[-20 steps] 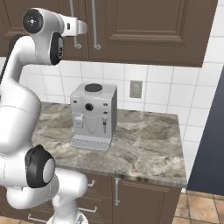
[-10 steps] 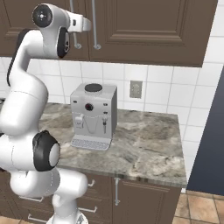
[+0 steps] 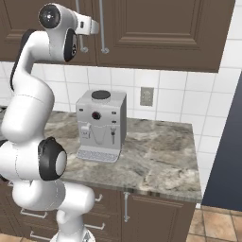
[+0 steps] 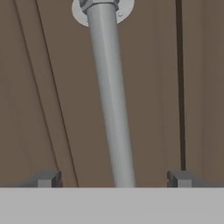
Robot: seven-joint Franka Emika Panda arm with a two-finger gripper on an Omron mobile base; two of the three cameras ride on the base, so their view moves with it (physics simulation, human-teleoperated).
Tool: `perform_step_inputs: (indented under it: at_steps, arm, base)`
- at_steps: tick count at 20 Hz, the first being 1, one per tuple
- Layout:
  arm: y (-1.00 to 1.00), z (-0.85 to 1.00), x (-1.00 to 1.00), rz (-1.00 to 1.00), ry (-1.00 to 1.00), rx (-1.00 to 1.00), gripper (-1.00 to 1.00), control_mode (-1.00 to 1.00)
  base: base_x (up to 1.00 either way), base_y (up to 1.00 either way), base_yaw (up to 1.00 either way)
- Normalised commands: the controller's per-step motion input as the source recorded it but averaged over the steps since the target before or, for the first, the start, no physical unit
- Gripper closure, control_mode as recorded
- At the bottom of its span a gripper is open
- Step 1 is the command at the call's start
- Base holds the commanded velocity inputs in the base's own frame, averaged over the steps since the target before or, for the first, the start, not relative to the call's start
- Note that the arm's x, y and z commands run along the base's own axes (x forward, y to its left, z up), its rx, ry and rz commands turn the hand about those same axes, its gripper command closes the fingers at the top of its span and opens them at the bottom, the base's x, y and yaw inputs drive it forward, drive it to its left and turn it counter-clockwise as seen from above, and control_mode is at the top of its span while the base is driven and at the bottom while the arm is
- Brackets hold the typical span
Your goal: Open the cabinet, pick the kettle from the cabinet, and place it in the sink.
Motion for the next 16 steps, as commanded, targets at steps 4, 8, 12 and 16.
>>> perform_step_inputs:
  at_steps: [4, 8, 12, 16]
  arm:
    - [0.00, -0.08, 0.39, 0.00, 0.00, 0.06, -1.00, -1.00]
    - [0.03, -0.14, 0.38, 0.02, 0.00, 0.05, 1.00, -1.00]
    - [0.15, -0.11, 0.28, 0.05, 0.06, 0.04, 1.00, -1.00]
    - [0.24, 0.00, 0.07, 0.06, 0.20, 0.07, 1.00, -1.00]
  base:
    - [0.00, 0.00, 0.00]
    - [0.00, 0.00, 0.00]
    - [0.00, 0.00, 0.00]
    - [0.00, 0.00, 0.00]
